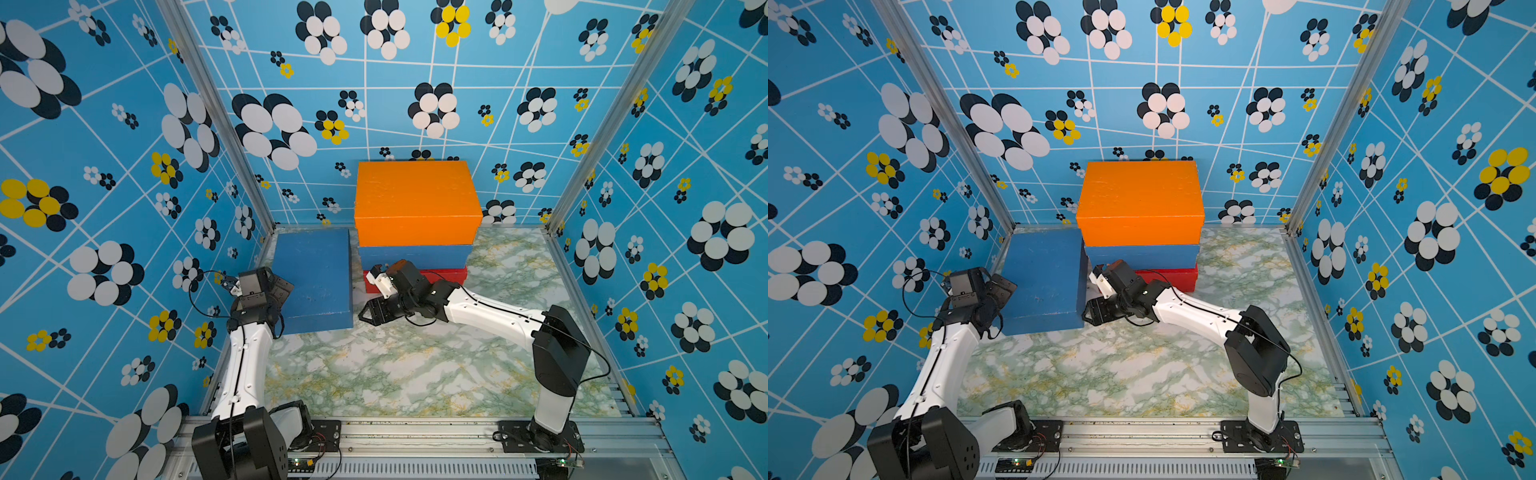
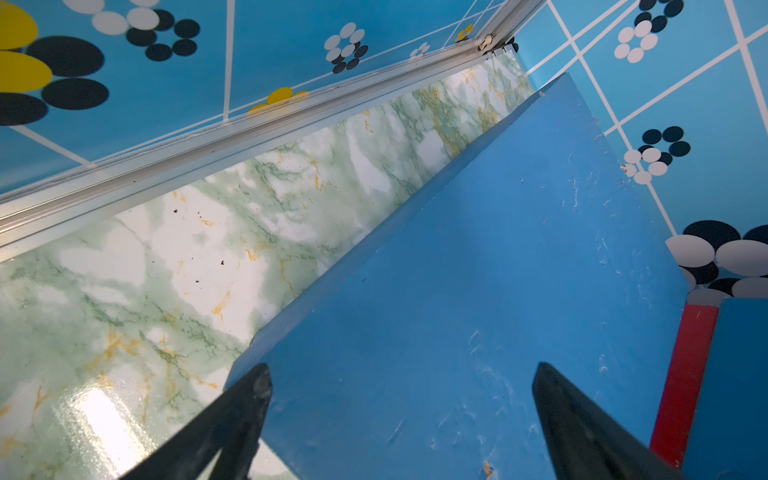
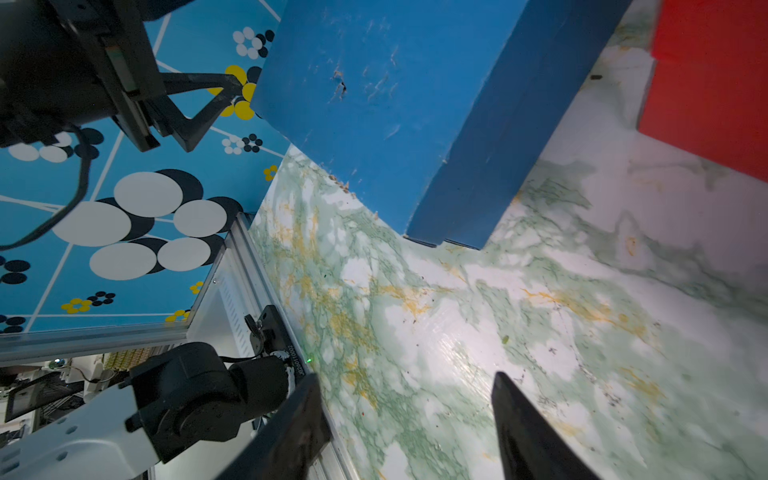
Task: Stack the shoeboxes
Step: Move the shoebox to the center of the board.
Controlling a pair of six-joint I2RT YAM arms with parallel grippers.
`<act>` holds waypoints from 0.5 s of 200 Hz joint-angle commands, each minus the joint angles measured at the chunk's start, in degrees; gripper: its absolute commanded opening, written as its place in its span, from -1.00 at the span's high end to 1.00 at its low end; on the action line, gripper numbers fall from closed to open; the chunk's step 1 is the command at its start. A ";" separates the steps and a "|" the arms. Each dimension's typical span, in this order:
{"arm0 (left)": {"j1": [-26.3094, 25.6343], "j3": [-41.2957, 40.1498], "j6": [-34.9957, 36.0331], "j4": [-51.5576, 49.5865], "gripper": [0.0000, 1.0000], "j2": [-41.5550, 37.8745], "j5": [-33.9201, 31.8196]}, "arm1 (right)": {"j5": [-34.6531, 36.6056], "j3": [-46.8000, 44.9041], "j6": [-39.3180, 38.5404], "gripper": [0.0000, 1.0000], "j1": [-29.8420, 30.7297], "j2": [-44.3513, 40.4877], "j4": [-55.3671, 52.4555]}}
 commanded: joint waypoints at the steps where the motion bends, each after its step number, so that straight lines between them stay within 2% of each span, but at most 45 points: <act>1: 0.33 -2.85 0.83 0.22 -0.99 -1.14 0.25 | -0.80 3.65 1.03 -0.18 0.76 4.03 1.09; 60: 0.41 -6.87 0.80 0.59 -0.99 -3.48 1.44 | 1.32 15.29 2.28 -0.05 1.26 13.14 -0.58; 100: 0.74 -7.23 1.17 -0.37 -0.99 -5.40 2.03 | 3.46 17.66 3.46 0.00 1.26 15.75 -1.01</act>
